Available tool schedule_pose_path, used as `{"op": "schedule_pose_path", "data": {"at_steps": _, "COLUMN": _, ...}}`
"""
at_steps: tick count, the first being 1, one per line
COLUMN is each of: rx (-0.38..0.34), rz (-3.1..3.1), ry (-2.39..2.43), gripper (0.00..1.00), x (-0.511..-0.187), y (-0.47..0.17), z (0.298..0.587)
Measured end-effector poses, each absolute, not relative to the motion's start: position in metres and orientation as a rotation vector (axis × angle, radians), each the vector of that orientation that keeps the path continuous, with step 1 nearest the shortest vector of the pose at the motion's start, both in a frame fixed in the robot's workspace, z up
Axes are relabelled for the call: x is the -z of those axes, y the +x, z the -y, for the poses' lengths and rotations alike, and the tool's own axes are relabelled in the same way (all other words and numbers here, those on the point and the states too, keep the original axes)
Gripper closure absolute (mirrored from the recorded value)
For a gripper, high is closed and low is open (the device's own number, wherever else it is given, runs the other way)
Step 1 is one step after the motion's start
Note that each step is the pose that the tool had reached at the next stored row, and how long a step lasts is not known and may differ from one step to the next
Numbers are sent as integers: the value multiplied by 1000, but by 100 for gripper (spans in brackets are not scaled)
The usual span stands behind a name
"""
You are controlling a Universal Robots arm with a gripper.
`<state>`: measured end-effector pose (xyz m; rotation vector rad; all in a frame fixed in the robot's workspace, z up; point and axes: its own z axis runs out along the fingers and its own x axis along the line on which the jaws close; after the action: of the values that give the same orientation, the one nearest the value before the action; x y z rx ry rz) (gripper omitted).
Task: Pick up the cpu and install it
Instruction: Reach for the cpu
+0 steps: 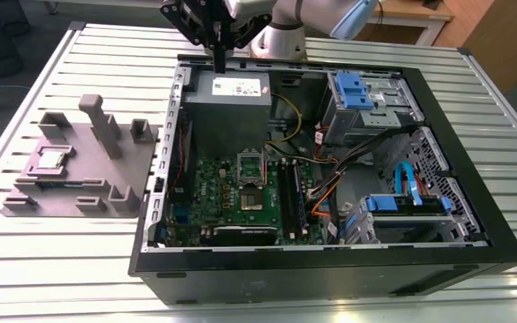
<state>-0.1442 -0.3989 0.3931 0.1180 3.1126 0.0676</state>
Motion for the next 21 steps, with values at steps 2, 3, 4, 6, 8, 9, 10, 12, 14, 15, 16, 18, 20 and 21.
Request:
{"op": "schedule_pose_path", "data": {"at_steps": 2, "rx": -67, "rz": -3113, "ry": 118, "gripper": 89, "x": -393, "y": -145, "z": 399}}
{"op": "schedule_pose_path", "data": {"at_steps": 3, "rx": -68, "rz": -3113, "ry": 118, "gripper": 89, "x": -393, "y": -145, "z": 399}}
{"op": "schedule_pose_path", "data": {"at_steps": 4, "rx": -68, "rz": -3113, "ry": 118, "gripper": 89, "x": -393, "y": -145, "z": 399}}
{"op": "schedule_pose_path", "data": {"at_steps": 6, "rx": -68, "rz": -3113, "ry": 118, "gripper": 89, "x": -393, "y": -146, "z": 399}}
{"op": "schedule_pose_path", "data": {"at_steps": 8, "rx": -68, "rz": -3113, "ry": 118, "gripper": 89, "x": -393, "y": -146, "z": 399}}
{"op": "schedule_pose_path", "data": {"at_steps": 9, "rx": -68, "rz": -3113, "ry": 118, "gripper": 89, "x": -393, "y": -146, "z": 399}}
{"op": "schedule_pose_path", "data": {"at_steps": 10, "rx": -68, "rz": -3113, "ry": 118, "gripper": 89, "x": -393, "y": -147, "z": 399}}
{"op": "schedule_pose_path", "data": {"at_steps": 12, "rx": -68, "rz": -3112, "ry": 118, "gripper": 89, "x": -393, "y": -147, "z": 399}}
{"op": "schedule_pose_path", "data": {"at_steps": 14, "rx": -68, "rz": -3113, "ry": 118, "gripper": 89, "x": -393, "y": -148, "z": 399}}
{"op": "schedule_pose_path", "data": {"at_steps": 15, "rx": -68, "rz": -3113, "ry": 118, "gripper": 89, "x": -393, "y": -148, "z": 399}}
{"op": "schedule_pose_path", "data": {"at_steps": 16, "rx": -68, "rz": -3113, "ry": 118, "gripper": 89, "x": -393, "y": -149, "z": 399}}
{"op": "schedule_pose_path", "data": {"at_steps": 18, "rx": -68, "rz": -3113, "ry": 118, "gripper": 89, "x": -393, "y": -150, "z": 399}}
{"op": "schedule_pose_path", "data": {"at_steps": 20, "rx": -68, "rz": -3113, "ry": 118, "gripper": 89, "x": -393, "y": -151, "z": 399}}
{"op": "schedule_pose_path", "data": {"at_steps": 21, "rx": -68, "rz": -3113, "ry": 118, "gripper": 89, "x": -393, "y": -151, "z": 399}}
